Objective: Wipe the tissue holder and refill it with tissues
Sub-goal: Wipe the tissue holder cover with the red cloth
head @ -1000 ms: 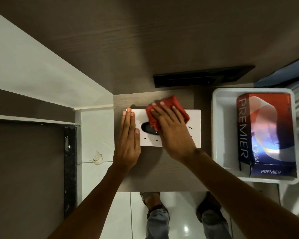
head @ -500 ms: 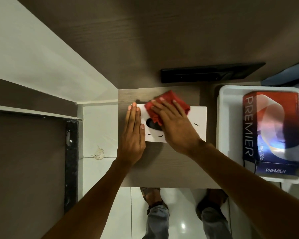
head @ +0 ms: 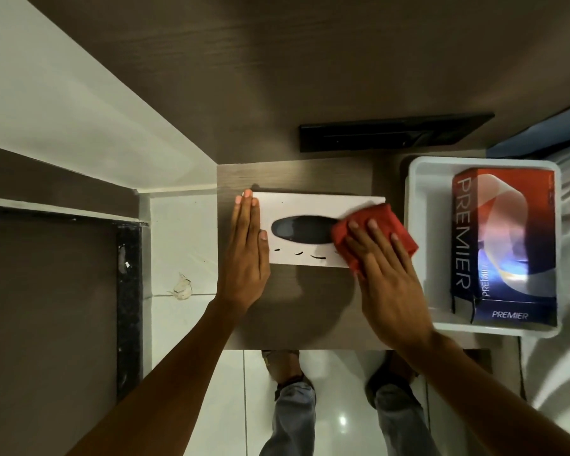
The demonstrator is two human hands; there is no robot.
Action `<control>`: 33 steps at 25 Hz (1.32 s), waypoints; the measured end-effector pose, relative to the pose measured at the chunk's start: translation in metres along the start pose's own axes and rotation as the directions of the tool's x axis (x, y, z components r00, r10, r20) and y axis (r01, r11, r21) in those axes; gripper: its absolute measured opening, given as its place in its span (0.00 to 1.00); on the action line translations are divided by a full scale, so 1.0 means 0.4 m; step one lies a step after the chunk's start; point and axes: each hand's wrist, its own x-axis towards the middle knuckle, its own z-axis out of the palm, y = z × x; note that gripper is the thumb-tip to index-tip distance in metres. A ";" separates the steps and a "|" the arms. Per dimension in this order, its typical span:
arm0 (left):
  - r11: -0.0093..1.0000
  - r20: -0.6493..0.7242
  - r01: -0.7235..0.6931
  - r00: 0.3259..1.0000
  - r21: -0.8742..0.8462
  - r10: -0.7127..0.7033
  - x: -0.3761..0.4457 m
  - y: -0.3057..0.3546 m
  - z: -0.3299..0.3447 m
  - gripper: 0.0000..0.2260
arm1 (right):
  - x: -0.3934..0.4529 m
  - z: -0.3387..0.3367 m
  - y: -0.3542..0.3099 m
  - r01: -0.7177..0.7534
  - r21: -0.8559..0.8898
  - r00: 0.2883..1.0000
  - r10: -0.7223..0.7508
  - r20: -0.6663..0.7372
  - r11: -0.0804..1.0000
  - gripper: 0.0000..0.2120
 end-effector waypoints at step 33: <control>0.981 0.047 -0.073 0.995 -0.179 0.083 -0.004 0.005 -0.029 0.25 | 0.078 0.026 -0.084 0.404 -0.148 0.900 -0.363 0.241 0.903 0.48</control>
